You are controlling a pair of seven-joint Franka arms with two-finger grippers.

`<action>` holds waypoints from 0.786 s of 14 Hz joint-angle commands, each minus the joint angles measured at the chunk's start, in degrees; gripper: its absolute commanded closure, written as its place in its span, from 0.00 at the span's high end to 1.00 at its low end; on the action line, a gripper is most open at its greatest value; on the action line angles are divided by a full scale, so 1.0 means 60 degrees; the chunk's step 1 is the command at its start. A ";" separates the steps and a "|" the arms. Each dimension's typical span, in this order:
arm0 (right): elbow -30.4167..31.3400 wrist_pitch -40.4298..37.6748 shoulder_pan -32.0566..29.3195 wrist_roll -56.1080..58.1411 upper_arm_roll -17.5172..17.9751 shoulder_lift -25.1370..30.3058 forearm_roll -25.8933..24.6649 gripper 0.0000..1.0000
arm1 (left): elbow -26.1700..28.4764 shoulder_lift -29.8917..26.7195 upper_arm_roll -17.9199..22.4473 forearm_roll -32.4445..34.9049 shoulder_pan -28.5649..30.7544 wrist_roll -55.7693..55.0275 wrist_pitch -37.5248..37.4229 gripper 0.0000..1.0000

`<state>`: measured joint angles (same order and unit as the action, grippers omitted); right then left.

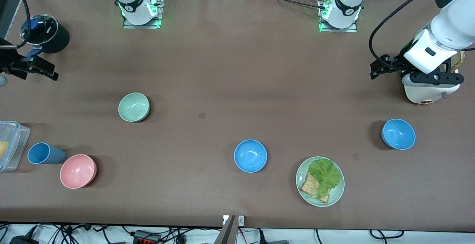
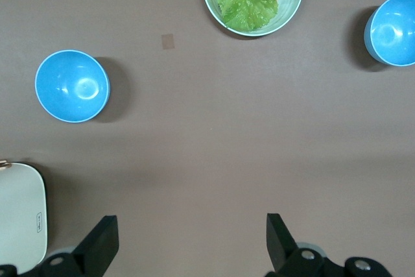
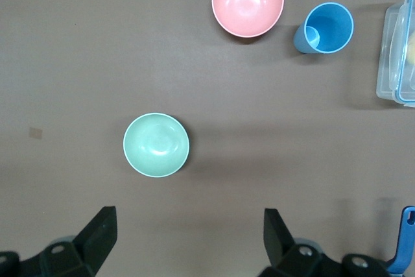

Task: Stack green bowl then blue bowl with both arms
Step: 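Move the right gripper toward the pale green bowl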

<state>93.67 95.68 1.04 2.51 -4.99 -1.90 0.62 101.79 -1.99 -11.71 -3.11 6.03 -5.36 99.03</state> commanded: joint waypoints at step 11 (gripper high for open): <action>0.0311 0.0240 -0.0071 0.0080 0.0114 -0.0384 -0.0192 1.00 | -0.0163 0.0054 0.0003 -0.0243 0.0283 -0.0087 -0.0626 1.00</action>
<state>94.46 96.01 1.04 2.52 -4.96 -2.53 0.35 101.79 -1.85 -11.59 -3.20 7.25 -5.46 96.41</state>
